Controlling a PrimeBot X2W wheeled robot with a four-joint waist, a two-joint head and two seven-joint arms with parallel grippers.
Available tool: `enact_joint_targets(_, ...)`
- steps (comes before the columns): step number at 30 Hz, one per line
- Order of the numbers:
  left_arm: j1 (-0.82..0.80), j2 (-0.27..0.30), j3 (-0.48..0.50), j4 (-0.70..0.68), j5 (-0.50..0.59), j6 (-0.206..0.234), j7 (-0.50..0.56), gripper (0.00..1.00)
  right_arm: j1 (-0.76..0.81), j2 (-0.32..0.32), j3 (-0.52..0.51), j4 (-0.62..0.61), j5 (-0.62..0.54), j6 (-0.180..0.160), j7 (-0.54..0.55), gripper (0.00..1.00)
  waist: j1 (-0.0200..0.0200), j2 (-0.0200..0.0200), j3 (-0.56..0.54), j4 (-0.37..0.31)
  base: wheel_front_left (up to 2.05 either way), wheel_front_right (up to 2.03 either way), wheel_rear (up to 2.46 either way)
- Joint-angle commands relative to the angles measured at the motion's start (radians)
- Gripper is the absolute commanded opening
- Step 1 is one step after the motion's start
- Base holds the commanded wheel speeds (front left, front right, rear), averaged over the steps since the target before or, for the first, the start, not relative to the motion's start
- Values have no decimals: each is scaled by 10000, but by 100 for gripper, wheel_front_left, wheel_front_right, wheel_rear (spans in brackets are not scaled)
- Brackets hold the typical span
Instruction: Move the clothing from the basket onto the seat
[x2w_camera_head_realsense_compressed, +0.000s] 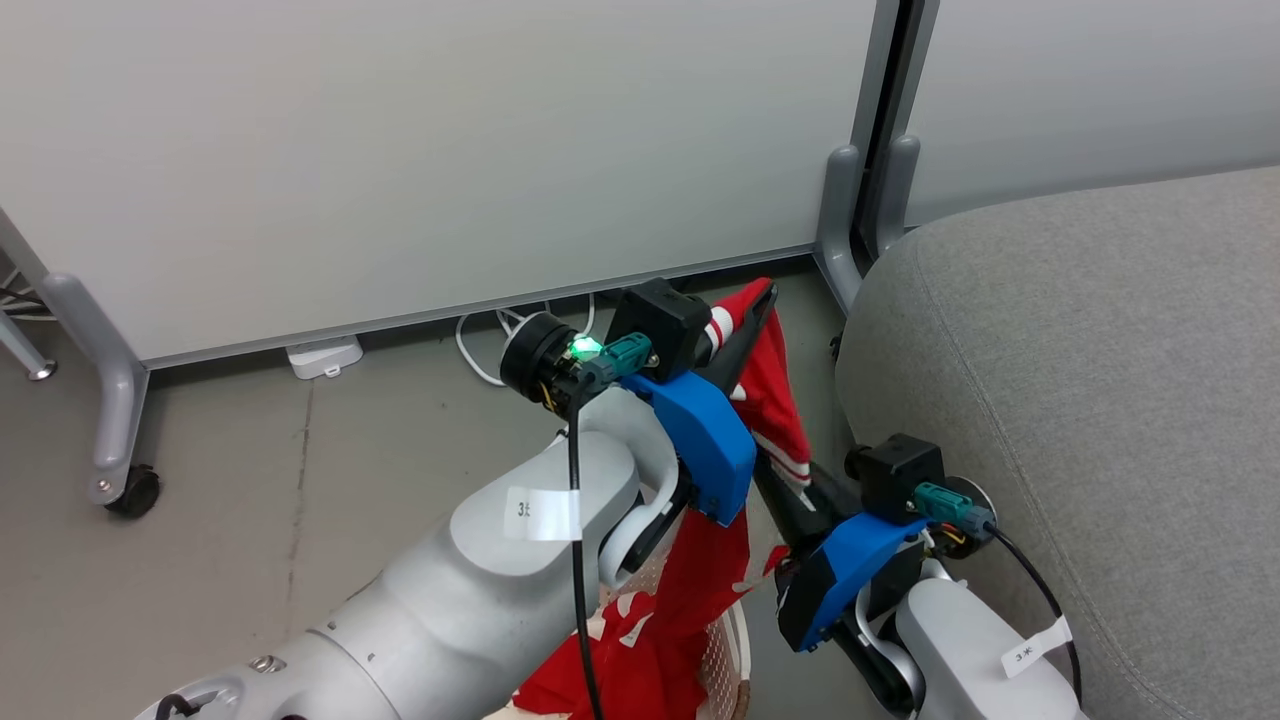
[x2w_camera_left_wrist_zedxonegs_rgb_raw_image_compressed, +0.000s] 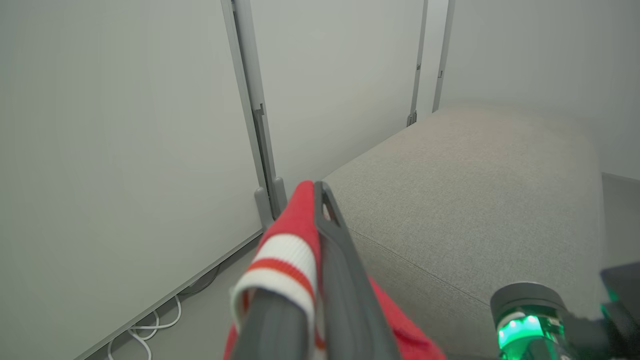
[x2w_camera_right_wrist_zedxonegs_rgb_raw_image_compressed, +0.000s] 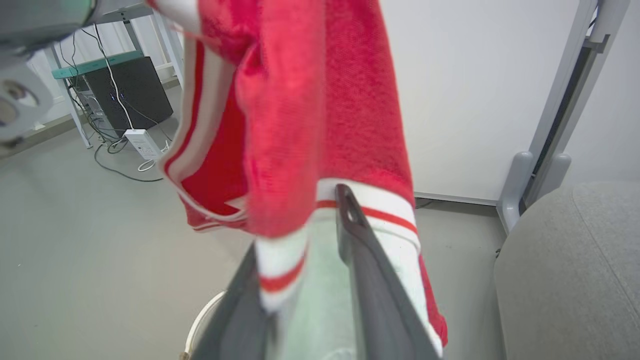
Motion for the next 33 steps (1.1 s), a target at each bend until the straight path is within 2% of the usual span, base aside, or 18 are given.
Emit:
enact_joint_targets(1,-135,1,-23,26,-31,41,-57,0,-123,-25,49,66,56,1,-62,0,0,0,-3,1,0,0,0)
enact_joint_targets(22,-180,1,-247,149,-328,88,-193,0,-441,-25,309,624,562,1,-422,0,0,0,-91,-184,0,0,0)
enact_joint_targets(23,-172,1,-255,152,-347,97,-200,9,-453,-26,298,633,565,1,-427,0,0,0,-90,-191,0,0,0)
enact_joint_targets(24,-165,1,-261,158,-348,105,-205,33,-466,-26,286,640,565,1,-431,0,0,0,-88,-198,0,0,0)
enact_joint_targets(25,-152,1,-274,169,-360,110,-198,52,-478,-26,269,652,562,1,-437,0,0,0,-88,-204,0,0,0)
enact_joint_targets(26,-132,1,-295,180,-394,98,-149,96,-487,-26,254,659,558,1,-439,0,0,0,-89,-209,0,0,0)
enact_joint_targets(27,-121,1,-308,186,-419,89,-132,100,-495,-26,242,665,562,1,-436,0,0,0,-90,-216,0,0,0)
enact_joint_targets(33,-57,3,-379,235,-511,62,-151,100,-524,-26,116,681,573,1,-444,0,0,0,-89,-241,0,0,0)
